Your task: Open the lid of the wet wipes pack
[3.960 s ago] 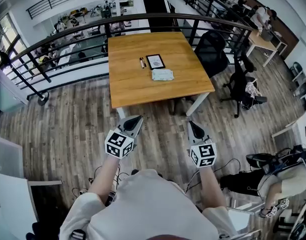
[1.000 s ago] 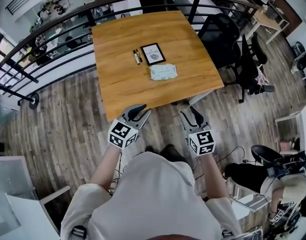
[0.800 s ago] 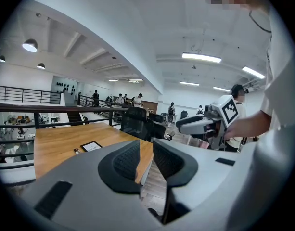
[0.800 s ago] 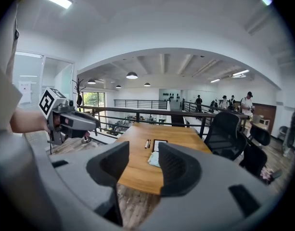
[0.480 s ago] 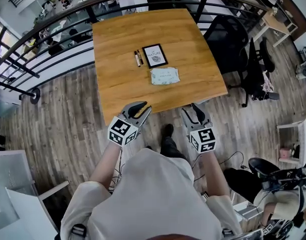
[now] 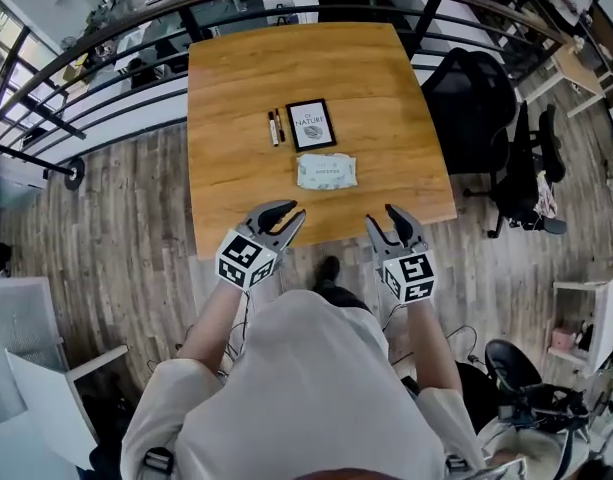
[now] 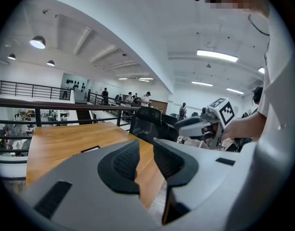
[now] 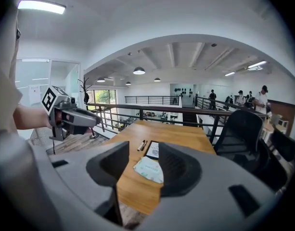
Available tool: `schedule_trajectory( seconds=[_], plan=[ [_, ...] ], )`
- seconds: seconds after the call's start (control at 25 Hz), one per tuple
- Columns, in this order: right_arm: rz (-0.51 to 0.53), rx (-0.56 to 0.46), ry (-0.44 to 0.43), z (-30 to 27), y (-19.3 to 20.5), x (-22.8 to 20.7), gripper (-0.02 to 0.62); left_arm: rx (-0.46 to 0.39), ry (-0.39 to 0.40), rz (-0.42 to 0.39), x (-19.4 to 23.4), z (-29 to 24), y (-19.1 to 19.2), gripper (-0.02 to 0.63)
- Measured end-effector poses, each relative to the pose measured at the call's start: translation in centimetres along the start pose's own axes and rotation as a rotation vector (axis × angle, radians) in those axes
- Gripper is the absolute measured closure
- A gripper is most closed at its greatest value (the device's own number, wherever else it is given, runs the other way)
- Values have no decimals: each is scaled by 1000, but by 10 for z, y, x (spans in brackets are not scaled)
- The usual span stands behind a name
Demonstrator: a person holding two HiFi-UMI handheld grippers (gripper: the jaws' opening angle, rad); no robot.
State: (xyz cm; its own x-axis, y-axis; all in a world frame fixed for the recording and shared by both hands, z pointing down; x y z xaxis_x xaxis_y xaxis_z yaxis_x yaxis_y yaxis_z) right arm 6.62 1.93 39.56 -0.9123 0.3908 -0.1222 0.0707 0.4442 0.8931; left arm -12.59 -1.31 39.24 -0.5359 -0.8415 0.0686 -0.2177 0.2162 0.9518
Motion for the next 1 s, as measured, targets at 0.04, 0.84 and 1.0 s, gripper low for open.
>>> schedule_trajectory(
  seconds=[0.04,0.84,1.0],
  plan=[
    [3,9,-14,-6,0,-7,420,5,-9,7,3,-7,0,522],
    [43,186,-225,-116,46,-107,419,202,-95,61,44,-125,45,511],
    [57,212,-221,-133,57,-113,420,229,-69,45,53,-140,54,511]
  ],
)
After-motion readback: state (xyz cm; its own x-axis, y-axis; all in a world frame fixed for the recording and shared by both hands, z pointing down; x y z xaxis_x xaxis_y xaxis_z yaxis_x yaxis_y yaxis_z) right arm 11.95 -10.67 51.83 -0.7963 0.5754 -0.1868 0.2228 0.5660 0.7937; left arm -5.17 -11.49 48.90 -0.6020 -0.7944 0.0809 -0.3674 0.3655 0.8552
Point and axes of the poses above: the fingertips, and each gripper's own axes: z backward along the fingers, x to its left, y out of its underside, the point moved 3 cm from there along z, backward along the fingers, and after that the axes turned 8 degrees about -z, right-handed, at the moved point
